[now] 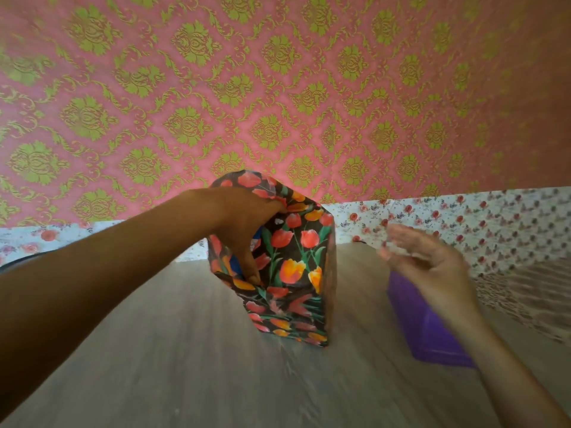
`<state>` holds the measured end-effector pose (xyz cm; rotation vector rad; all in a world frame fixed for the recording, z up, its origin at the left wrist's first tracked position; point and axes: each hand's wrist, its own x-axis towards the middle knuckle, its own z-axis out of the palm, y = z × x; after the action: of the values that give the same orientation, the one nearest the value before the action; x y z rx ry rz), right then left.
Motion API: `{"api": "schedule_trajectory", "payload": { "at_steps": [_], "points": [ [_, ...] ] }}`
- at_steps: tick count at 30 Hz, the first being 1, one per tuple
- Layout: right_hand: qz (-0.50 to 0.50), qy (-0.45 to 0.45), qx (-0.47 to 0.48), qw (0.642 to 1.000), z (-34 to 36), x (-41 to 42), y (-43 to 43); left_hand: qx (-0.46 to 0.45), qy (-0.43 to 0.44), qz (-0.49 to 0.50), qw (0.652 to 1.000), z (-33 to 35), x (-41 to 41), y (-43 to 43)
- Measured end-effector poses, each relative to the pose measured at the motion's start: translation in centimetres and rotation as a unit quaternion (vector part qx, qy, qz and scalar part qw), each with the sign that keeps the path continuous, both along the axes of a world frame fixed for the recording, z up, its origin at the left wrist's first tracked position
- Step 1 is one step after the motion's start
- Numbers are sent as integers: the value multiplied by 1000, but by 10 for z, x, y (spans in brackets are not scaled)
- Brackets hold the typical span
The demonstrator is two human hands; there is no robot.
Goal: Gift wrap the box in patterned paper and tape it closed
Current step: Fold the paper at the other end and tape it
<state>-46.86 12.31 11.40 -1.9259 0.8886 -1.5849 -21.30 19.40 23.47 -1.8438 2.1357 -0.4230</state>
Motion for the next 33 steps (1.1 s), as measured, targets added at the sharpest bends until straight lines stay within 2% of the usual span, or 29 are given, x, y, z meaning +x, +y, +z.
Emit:
{"api": "schedule_trajectory", "payload": {
  "at_steps": [2, 5, 6, 8, 10, 13, 16, 19, 23, 25, 27, 33],
  "points": [
    [-139, -41, -10, 989, 2, -25, -8, -1, -8, 10, 1000, 1, 0, 2],
    [-271, 20, 81, 959, -9, -60, -24, -4, -9, 31, 999, 2, -2, 2],
    [-282, 60, 125, 949, -15, -68, -28, -7, -4, 39, 999, 2, -4, 2],
    [-242, 119, 205, 941, -20, -75, -34, -17, -7, 57, 998, 2, -11, 5],
    [-189, 131, 255, 939, -20, -73, -34, -25, -18, 65, 997, 1, -16, 9],
    [-199, 44, 274, 940, -22, -59, -31, -28, -15, 65, 997, 0, -16, 13],
    [-236, -103, 251, 933, -31, -46, -26, -32, -16, 55, 998, -1, -13, 16],
    [-198, -318, 268, 887, -39, -34, -20, -28, -24, 58, 998, -2, -13, 17],
    [-162, -455, 252, 838, -41, -27, -16, -36, -29, 61, 997, -3, -13, 16],
    [-123, -478, 252, 832, -43, -28, -9, -35, -25, 64, 997, -4, -12, 14],
    [-108, -475, 237, 841, -52, -27, 0, -32, -13, 58, 998, -4, -12, 14],
    [-136, -390, 273, 869, -74, -29, 21, -39, -2, 47, 998, -7, -7, 13]
  ]
}}
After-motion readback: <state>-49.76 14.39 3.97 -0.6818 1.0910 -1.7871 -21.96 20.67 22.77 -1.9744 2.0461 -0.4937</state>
